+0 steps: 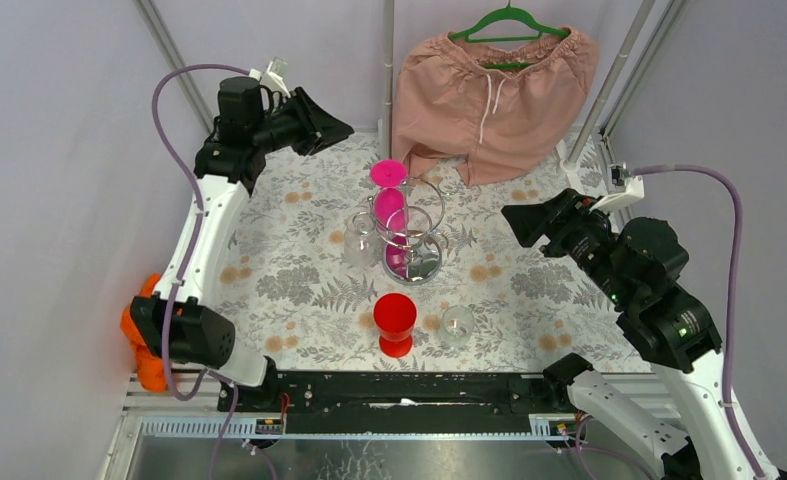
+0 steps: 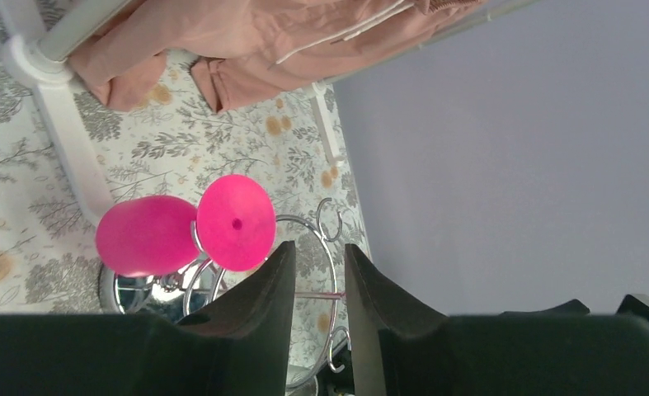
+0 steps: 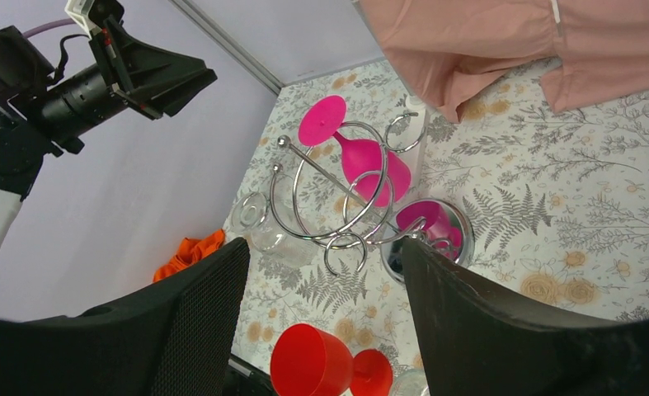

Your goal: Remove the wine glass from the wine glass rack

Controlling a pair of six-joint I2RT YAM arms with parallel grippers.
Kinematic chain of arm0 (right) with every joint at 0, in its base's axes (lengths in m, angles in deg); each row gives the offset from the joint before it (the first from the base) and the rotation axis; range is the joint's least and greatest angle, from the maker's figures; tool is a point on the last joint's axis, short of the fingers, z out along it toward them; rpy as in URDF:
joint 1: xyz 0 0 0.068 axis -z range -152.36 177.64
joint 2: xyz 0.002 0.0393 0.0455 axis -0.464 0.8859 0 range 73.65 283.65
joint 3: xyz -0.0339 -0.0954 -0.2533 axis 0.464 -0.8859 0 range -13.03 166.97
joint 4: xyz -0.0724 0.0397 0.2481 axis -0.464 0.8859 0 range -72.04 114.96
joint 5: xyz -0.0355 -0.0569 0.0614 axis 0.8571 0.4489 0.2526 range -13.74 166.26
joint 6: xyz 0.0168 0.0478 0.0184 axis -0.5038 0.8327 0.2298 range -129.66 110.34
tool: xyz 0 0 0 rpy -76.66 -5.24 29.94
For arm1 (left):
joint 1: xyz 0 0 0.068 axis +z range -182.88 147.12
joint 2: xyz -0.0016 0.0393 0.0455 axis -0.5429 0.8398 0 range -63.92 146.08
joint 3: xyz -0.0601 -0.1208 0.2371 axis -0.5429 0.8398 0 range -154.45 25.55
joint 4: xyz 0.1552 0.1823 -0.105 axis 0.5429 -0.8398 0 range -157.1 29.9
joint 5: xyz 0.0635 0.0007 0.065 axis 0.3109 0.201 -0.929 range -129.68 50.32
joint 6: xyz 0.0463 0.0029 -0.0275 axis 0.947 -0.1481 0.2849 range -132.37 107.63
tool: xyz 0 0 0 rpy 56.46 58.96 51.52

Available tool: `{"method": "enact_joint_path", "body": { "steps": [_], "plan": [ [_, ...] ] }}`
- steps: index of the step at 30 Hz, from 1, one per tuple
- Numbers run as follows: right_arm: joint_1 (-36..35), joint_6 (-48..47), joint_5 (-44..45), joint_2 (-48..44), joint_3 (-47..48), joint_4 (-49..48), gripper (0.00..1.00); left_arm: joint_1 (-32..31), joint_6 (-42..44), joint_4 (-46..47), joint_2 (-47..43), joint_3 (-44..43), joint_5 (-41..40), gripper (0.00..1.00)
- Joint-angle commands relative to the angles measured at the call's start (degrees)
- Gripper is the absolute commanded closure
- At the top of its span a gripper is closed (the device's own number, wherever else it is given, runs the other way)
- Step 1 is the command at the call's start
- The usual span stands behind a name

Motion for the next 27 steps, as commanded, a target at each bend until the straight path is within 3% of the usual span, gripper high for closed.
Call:
{"method": "enact_joint_path", "body": {
  "steps": [1,18,27],
  "plan": [
    [-0.18,-1.37,0.91,0.70,-0.58,-2.61,0.24,2.00,-1.72,8.92,3.13,0.54,8.54,0.64],
    [-0.25,-0.94,1.17,2.13,-3.57,-5.44,0.24,2.31,0.88,13.69,11.60,7.15,9.99,0.66],
    [-0.24,-0.98,1.53,2.35,-4.04,-5.67,0.24,-0.79,0.09,16.10,14.74,7.60,10.74,0.67]
  ]
}}
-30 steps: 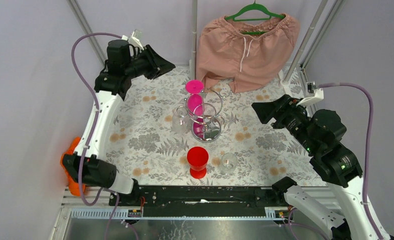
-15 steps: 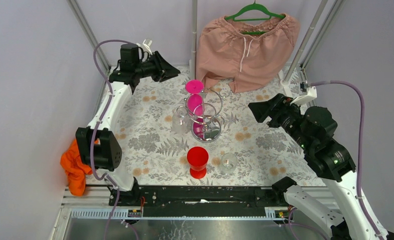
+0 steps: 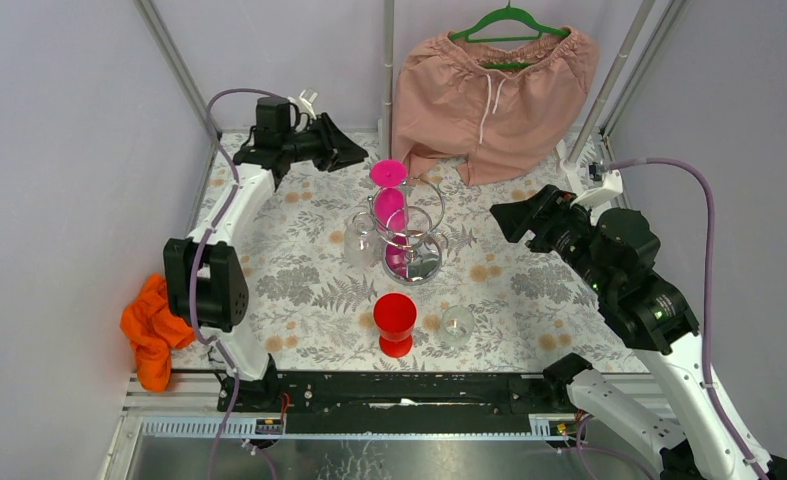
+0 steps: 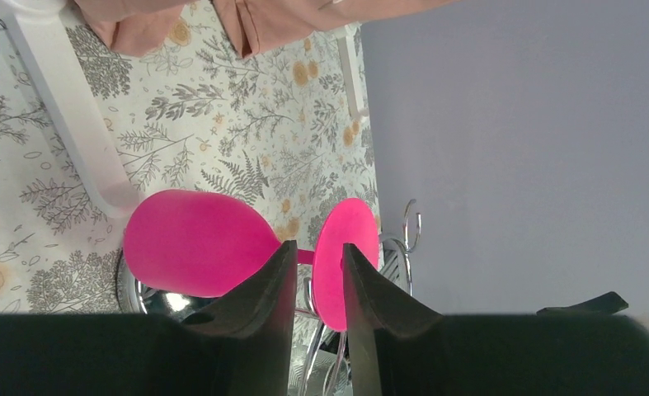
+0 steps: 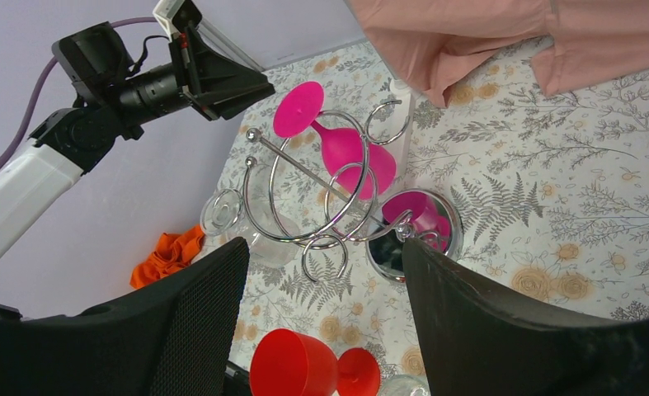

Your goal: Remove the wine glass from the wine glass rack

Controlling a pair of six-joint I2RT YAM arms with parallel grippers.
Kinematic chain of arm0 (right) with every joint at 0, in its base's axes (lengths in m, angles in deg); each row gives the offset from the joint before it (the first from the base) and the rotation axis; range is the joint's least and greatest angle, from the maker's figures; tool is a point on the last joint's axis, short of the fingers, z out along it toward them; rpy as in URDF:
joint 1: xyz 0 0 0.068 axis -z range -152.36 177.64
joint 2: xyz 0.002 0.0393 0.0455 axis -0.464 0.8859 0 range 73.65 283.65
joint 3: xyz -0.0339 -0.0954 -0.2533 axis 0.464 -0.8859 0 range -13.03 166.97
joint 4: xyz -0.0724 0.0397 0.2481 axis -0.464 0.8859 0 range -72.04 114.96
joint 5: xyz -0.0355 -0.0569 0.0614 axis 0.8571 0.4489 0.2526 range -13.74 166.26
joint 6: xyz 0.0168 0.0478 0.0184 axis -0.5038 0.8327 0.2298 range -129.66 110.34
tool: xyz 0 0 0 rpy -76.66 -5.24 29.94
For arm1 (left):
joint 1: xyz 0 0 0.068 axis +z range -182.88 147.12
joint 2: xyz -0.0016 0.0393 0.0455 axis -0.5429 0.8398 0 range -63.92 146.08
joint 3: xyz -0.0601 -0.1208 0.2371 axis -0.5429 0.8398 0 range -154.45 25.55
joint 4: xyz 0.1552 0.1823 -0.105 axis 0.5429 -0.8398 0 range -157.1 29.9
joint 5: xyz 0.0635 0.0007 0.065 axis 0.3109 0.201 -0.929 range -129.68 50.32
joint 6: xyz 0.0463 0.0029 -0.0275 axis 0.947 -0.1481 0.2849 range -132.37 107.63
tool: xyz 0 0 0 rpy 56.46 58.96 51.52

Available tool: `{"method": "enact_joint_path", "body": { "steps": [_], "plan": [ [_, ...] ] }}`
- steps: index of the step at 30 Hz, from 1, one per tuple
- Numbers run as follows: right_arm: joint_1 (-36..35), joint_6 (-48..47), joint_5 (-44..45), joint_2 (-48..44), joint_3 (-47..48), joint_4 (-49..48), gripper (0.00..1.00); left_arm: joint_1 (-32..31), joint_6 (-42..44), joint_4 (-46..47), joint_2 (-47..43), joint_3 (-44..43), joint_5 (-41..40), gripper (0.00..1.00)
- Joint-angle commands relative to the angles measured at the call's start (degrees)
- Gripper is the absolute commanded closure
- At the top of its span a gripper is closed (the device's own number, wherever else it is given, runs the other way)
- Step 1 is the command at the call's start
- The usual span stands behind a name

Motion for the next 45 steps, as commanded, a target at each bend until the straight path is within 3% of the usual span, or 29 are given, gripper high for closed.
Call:
{"method": "enact_joint_path", "body": {
  "steps": [1,15,24,35,45],
  "plan": [
    [-0.25,-0.69,1.18,-0.09,0.05,-2.31,0.24,-2.21,0.33,3.85,1.37,0.30,0.75,0.67],
    [-0.24,-1.85,3.46,-1.04,0.31,-1.07,0.24,-4.83,1.17,3.42,2.80,0.60,-0.52,0.70],
    [-0.18,-1.88,4.42,-1.42,-0.02,-0.86,0.24,-4.83,1.52,3.36,2.80,1.54,-0.06,0.83],
    [-0.23,-1.56,4.60,-1.25,-0.37,-1.14,0.23,-4.83,1.72,5.69,2.47,4.56,2.61,0.87],
    [-0.25,-1.03,4.44,-0.86,-1.03,-1.57,0.23,-4.03,1.18,10.11,-0.66,7.38,4.89,0.97]
  ]
}}
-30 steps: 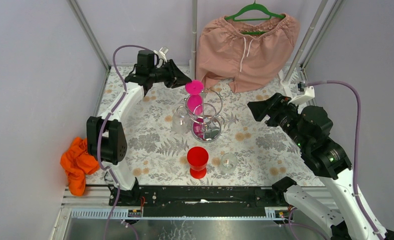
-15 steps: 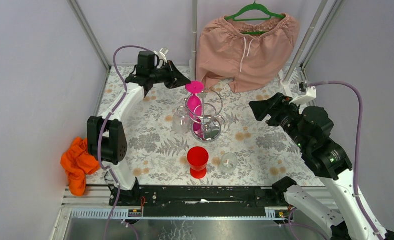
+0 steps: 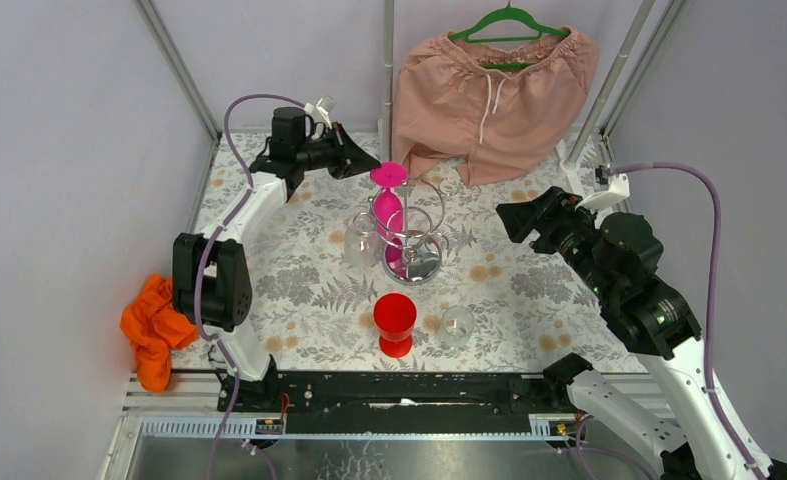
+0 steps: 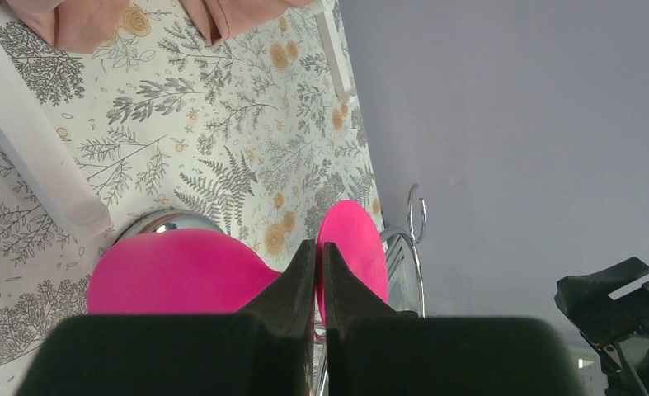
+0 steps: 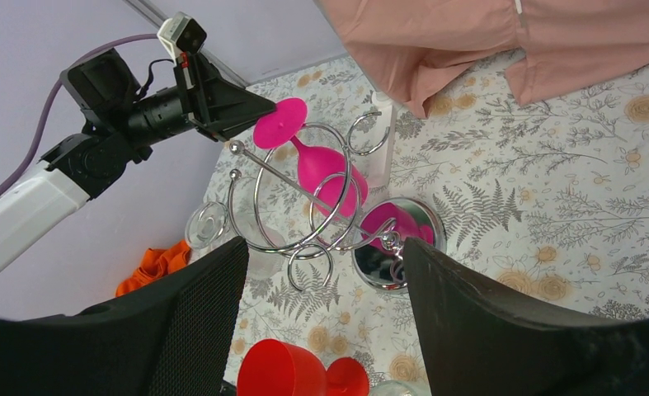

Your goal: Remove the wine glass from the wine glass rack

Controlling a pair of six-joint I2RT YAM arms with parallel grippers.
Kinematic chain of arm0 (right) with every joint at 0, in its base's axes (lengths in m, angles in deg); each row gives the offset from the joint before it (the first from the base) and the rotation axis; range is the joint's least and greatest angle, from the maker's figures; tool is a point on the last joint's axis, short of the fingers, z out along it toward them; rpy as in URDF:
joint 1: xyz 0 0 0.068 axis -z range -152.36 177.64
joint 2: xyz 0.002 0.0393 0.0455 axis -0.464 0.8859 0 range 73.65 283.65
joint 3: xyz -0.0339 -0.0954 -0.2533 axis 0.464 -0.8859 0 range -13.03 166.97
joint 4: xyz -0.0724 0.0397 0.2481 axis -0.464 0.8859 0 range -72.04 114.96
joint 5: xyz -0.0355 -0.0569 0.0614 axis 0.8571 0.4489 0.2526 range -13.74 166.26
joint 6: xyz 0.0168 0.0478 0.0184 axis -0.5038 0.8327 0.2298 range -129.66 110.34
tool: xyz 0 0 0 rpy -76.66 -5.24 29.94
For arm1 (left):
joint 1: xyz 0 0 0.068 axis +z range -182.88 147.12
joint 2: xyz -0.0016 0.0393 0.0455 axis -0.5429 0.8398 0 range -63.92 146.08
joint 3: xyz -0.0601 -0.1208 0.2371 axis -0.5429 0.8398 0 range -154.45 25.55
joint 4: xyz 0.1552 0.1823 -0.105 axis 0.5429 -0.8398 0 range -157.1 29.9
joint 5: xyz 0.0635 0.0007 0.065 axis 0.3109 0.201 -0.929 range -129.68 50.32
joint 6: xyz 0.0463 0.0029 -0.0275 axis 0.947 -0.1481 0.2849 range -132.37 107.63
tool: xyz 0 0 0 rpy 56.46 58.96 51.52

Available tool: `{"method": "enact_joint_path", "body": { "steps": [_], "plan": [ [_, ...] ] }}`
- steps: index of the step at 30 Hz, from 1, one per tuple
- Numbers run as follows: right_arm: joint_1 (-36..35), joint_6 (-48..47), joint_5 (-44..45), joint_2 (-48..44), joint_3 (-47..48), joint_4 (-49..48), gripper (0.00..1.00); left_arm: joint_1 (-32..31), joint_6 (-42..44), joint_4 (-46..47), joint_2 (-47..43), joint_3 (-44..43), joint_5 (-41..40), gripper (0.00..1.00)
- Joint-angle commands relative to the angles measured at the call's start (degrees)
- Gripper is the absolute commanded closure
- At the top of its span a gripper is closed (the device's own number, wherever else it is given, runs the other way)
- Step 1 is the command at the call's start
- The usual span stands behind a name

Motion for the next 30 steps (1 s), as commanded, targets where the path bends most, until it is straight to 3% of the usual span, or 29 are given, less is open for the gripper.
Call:
{"method": "enact_joint_path", "body": {
  "steps": [1,6,16,21,30],
  "plan": [
    [-0.23,-0.21,1.20,0.35,-0.48,-1.79,0.23,-0.06,1.72,0.36,-2.79,2.01,2.85,0.98],
    [-0.24,0.51,0.32,0.97,-0.79,-2.59,0.23,0.19,1.96,1.99,-4.57,3.36,3.24,1.00],
    [-0.24,1.22,-0.88,1.96,-0.97,-3.24,0.23,1.75,-4.47,14.26,-4.78,8.91,5.69,1.00],
    [-0.24,1.44,-1.04,2.35,-0.88,-3.33,0.24,2.90,-11.76,22.66,-3.98,10.79,8.46,1.00],
    [-0.25,1.58,-1.30,2.75,-0.89,-3.71,0.24,4.10,-19.89,28.24,-3.23,11.64,11.33,1.00]
  ]
}}
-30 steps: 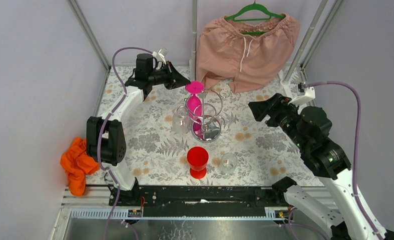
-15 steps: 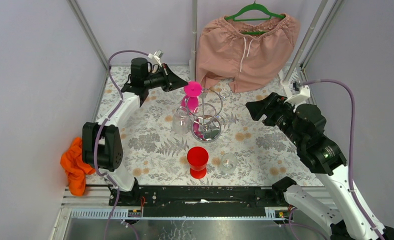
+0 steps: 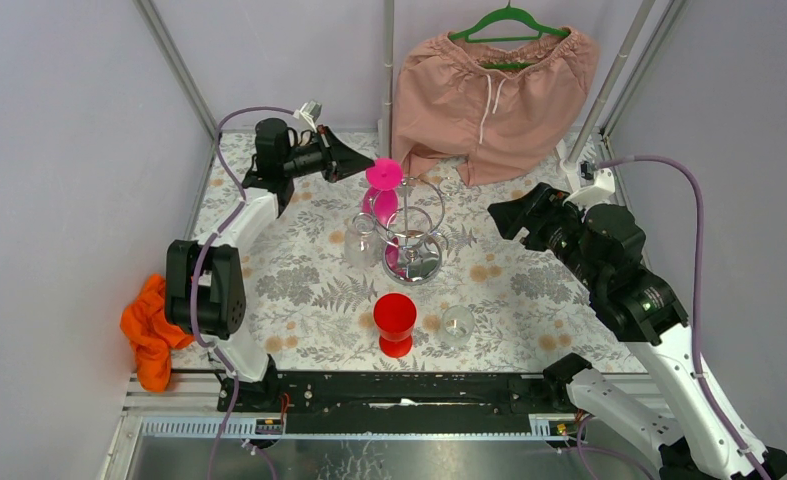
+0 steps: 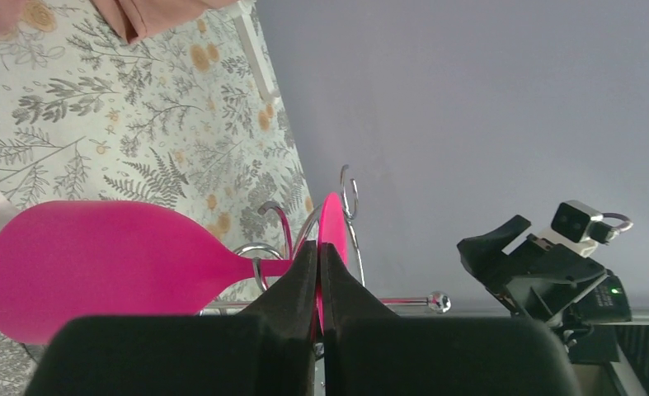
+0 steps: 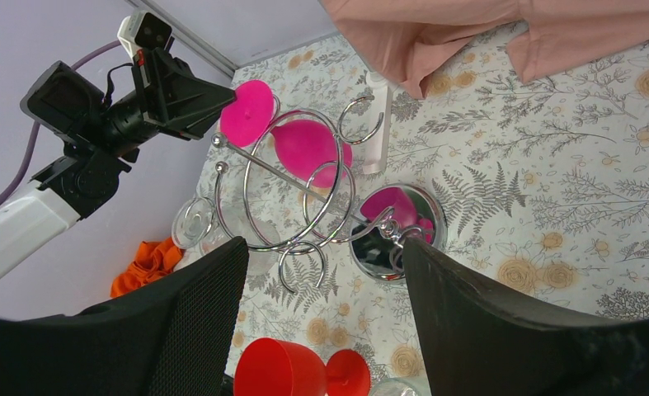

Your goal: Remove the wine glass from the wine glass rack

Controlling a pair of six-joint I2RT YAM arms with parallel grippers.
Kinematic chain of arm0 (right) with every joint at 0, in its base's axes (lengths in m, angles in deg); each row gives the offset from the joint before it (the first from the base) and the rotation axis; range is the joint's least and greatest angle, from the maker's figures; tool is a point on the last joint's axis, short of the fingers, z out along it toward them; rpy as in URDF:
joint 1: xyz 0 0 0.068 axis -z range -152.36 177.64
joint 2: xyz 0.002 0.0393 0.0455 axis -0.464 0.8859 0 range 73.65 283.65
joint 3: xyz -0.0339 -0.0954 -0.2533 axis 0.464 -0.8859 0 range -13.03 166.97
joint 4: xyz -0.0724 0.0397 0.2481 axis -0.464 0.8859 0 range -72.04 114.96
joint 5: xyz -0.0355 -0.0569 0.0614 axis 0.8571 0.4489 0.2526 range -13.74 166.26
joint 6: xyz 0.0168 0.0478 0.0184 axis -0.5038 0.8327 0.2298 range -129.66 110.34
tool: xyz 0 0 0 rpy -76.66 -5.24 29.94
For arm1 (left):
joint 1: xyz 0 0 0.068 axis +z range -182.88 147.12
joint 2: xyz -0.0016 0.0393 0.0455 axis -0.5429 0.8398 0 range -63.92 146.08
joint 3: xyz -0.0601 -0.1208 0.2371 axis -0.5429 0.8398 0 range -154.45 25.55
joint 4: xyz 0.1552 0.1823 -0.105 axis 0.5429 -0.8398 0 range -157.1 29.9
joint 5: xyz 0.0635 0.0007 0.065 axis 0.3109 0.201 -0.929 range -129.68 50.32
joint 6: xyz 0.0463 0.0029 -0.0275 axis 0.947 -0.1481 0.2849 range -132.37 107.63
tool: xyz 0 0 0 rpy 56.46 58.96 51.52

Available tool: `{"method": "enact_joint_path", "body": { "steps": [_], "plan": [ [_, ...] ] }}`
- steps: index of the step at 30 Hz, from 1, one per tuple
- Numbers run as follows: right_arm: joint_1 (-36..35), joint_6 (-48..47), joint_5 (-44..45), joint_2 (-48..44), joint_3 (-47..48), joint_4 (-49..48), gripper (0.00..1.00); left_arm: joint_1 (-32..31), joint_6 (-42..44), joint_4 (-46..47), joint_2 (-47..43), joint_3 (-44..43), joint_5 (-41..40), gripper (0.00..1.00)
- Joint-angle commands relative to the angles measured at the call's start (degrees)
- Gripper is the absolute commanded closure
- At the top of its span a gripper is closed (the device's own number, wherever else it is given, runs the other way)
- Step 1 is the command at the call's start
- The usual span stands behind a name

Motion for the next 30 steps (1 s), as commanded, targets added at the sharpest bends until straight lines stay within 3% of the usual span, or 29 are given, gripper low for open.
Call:
{"method": "enact_joint_path", "body": {
  "steps": [1,14,25,30],
  "plan": [
    [-0.21,0.17,-0.67,0.24,0.26,-3.17,0.23,0.91,-5.59,7.15,0.63,1.04,3.73,1.00],
    [-0.25,0.27,-0.86,-0.02,0.19,-3.32,0.24,1.93,-12.83,14.42,1.65,2.20,5.78,1.00],
    [-0.21,0.27,-0.96,-0.62,-0.03,-3.28,0.23,2.20,-12.53,11.16,0.85,-1.24,5.64,1.00],
    [-0.23,-0.06,-0.60,-0.47,0.23,-2.96,0.23,2.42,-14.98,14.03,2.42,-1.65,5.97,1.00]
  ]
}}
